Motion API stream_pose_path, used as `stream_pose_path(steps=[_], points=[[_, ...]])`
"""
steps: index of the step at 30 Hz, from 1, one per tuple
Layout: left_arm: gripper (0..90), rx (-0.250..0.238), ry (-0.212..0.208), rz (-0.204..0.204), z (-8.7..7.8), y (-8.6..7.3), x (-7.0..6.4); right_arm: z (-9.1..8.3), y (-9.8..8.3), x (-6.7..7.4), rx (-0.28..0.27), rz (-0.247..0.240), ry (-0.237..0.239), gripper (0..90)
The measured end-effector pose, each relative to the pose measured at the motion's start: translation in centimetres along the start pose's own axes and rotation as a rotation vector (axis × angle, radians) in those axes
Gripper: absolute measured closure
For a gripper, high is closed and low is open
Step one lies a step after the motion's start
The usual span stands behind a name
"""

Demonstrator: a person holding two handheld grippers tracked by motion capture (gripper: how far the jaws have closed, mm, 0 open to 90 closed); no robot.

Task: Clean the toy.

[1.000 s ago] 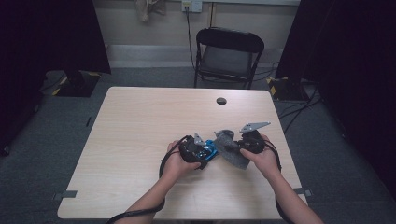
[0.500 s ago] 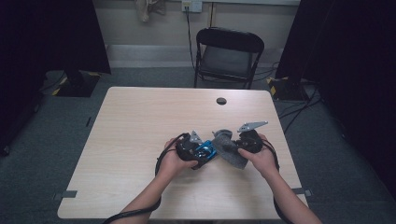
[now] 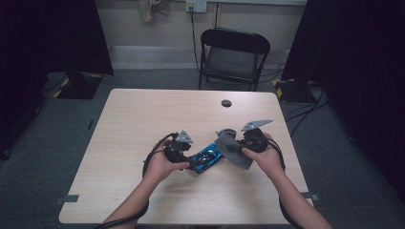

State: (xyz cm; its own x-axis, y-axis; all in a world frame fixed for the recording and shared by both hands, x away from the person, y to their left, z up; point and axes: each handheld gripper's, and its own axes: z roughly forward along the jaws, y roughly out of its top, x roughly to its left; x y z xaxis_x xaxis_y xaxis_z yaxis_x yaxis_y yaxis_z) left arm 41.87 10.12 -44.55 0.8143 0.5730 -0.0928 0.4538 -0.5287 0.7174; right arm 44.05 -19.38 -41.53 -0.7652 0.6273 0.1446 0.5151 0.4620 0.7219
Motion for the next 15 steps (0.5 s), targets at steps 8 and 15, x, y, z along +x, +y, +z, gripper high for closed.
stream_pose_path(steps=[8, 15], points=[[19.1, 0.000, 0.005, -0.018, -3.2, -3.9, 1.4, 0.3, 1.7, 0.7, 0.004, -0.011, 0.009, 71.7], [19.3, 0.047, 0.023, -0.034, -4.9, -8.5, 1.9, 1.6, 3.7, 2.0, 0.011, -0.038, 0.038, 71.7]])
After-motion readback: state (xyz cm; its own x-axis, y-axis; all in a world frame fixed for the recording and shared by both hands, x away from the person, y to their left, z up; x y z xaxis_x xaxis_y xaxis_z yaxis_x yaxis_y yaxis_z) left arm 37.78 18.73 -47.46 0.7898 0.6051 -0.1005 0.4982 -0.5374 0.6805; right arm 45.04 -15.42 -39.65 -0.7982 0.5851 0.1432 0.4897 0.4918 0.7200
